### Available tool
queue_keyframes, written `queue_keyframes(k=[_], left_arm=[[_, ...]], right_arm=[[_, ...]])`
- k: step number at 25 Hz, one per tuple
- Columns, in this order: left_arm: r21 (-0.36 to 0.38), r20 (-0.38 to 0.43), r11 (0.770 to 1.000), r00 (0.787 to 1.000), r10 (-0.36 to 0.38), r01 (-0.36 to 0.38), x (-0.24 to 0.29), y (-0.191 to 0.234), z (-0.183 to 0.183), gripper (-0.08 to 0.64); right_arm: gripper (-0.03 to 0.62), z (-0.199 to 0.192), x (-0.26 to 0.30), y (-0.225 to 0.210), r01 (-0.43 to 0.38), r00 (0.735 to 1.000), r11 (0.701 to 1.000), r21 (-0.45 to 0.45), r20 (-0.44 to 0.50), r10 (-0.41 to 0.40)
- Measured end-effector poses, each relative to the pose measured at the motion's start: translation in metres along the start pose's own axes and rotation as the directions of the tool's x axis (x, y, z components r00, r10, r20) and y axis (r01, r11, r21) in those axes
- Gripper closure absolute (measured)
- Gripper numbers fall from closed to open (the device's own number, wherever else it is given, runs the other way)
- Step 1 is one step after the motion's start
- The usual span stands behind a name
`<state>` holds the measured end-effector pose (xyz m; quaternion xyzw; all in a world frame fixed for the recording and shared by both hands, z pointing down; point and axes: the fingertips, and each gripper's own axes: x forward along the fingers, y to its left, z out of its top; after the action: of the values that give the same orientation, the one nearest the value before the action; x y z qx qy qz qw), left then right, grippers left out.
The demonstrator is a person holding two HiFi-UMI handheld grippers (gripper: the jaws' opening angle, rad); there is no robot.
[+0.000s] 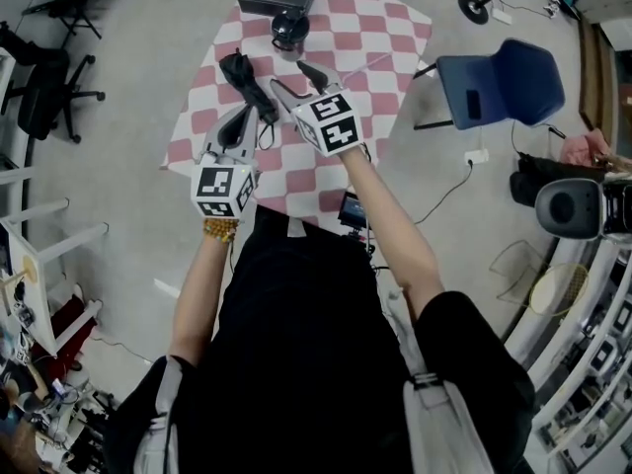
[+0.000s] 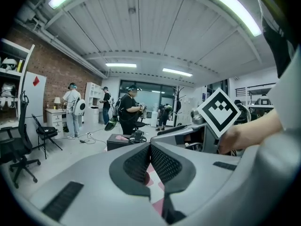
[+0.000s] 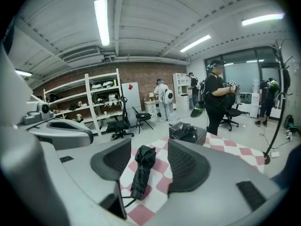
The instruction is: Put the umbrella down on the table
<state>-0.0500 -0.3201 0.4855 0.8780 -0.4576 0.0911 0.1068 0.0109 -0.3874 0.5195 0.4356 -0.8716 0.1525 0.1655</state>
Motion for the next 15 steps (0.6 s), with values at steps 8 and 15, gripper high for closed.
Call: queue_keyframes(k=[8, 15], left_arm=[[0.050, 0.046, 0.999, 0.999, -0.016, 0.014, 0.004, -0.034, 0.027, 0.546], [0.089, 0.108, 0.996, 0.994, -0.020, 0.011, -0.001, -0.070, 0.058, 0.546]], right_arm=[[0.347, 0.037, -0.055, -0.001, 0.024, 0.993, 0.998, -0.059, 0.119, -0.017], [0.348, 0.057, -0.110, 0.000, 0.040, 0.977, 0.994, -0.097, 0.213, -0.019]])
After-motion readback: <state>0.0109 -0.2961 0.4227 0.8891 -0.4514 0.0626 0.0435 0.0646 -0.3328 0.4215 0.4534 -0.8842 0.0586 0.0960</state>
